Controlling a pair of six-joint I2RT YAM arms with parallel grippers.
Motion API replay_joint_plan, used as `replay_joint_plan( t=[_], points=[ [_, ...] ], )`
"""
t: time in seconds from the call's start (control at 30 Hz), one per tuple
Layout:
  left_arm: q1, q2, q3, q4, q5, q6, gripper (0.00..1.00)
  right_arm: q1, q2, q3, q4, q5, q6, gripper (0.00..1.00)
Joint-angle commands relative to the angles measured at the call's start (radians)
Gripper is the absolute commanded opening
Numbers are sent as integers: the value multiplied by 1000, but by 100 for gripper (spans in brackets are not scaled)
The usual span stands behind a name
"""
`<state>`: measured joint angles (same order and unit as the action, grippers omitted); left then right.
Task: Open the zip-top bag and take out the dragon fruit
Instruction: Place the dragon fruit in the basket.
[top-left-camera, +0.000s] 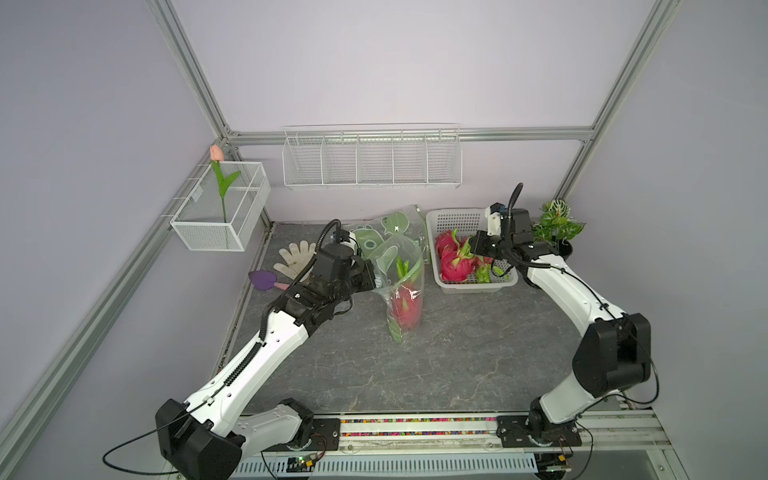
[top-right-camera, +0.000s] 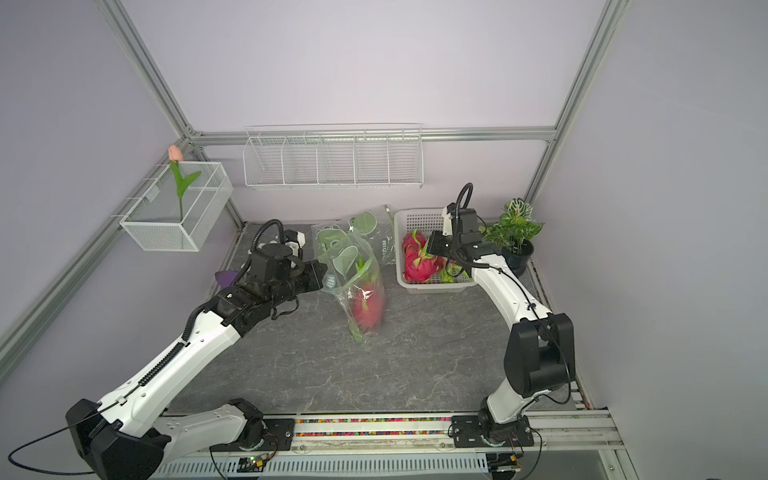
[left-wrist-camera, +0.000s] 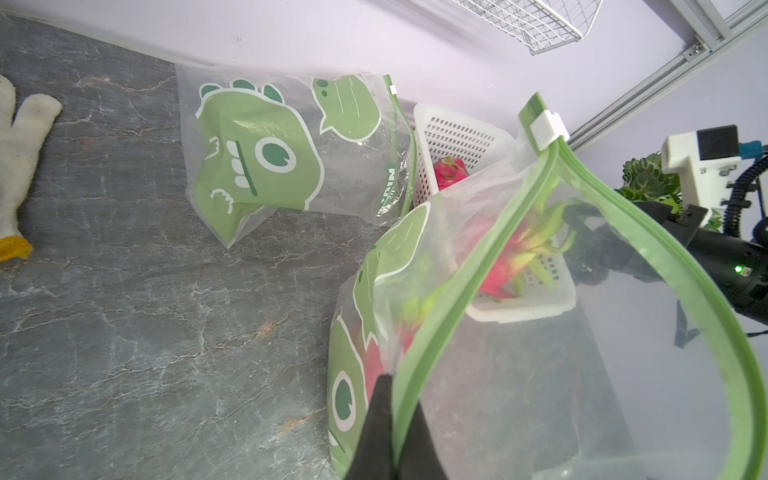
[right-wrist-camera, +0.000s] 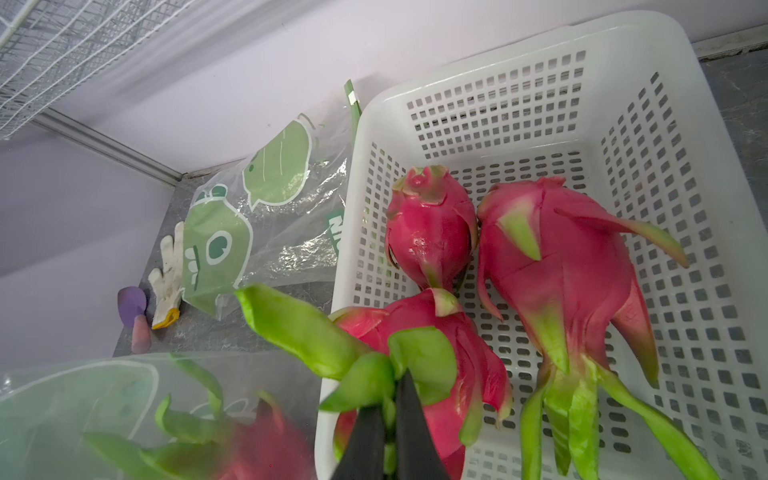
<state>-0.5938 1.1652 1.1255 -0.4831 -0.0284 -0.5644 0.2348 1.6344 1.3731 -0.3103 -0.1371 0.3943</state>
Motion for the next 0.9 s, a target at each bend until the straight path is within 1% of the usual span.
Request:
replay_joint_plan(
  t=[0.0, 0.17, 0.47, 0.63, 0.7, 0.73, 0.8, 0.87],
  points=[
    [5, -5, 0, 5, 5, 11, 2, -9, 36, 26, 10, 44, -32, 7],
    [5, -13, -12, 7, -1, 9, 2, -14, 89, 70, -2, 59, -46, 7],
    [6, -19, -15, 0, 0, 7, 2, -14, 168, 130, 8, 31, -40, 7],
    [6, -27, -21, 1, -1, 4, 2, -12, 186, 138, -19, 36, -33, 16],
    [5, -27, -21, 1, -3, 5, 2, -13, 182, 140, -30, 31, -30, 22],
    [6, -26, -21, 1, -2, 5, 2, -12, 177, 142, -36, 27, -29, 25],
    [7, -24, -21, 0, 0, 4, 2, -12, 161, 156, -65, 18, -28, 37],
    [8, -22, -19, -6, -1, 6, 2, -11, 135, 168, -94, 6, -35, 46]
  ],
)
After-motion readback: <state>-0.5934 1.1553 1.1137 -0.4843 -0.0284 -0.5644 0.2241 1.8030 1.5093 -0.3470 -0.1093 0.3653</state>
